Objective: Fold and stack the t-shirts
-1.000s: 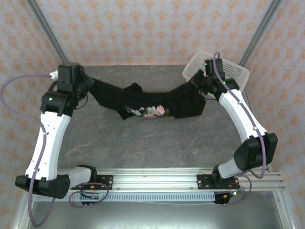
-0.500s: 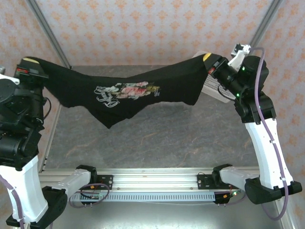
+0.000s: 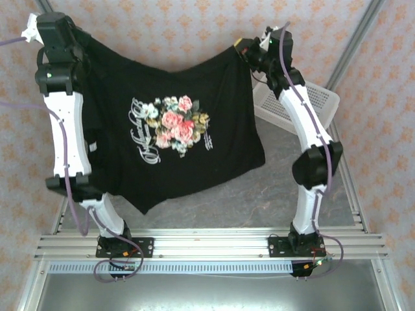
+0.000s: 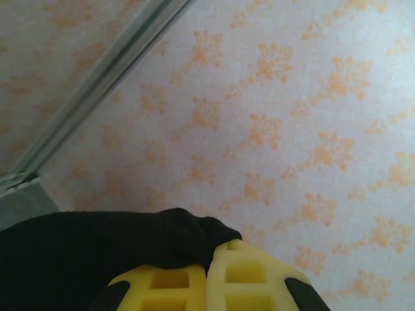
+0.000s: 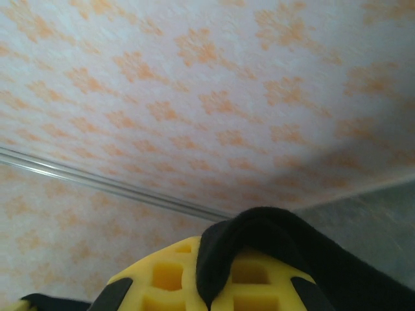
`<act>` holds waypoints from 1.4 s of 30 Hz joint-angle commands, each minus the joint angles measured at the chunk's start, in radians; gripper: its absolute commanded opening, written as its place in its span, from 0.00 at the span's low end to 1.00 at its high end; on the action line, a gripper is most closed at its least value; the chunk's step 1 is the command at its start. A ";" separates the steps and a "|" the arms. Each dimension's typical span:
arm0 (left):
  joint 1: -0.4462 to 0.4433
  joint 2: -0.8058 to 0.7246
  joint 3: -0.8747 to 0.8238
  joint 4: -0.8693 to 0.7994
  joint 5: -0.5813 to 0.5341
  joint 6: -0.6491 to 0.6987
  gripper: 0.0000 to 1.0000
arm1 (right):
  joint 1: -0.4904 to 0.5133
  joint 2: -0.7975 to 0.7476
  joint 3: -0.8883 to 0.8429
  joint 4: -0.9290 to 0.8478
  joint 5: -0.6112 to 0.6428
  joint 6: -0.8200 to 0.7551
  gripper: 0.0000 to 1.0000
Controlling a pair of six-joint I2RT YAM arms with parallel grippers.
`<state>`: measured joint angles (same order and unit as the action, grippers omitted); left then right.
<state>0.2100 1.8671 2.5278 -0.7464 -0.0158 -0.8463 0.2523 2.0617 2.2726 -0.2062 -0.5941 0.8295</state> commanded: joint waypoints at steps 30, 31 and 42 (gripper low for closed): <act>-0.156 -0.996 -1.814 -0.004 0.189 -0.350 0.00 | 0.011 -0.236 -0.893 -0.321 0.186 -0.142 0.00; -0.156 -1.010 -1.853 -0.015 0.197 -0.371 0.00 | 0.014 -0.239 -0.923 -0.328 0.185 -0.144 0.00; -0.162 -1.076 -1.944 -0.282 0.193 -0.416 0.00 | 0.034 -0.347 -1.144 -0.504 0.301 -0.120 0.00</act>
<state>0.0582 0.8124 0.5583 -0.8597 0.2104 -1.2385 0.2829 1.7645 1.1839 -0.6209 -0.3599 0.6910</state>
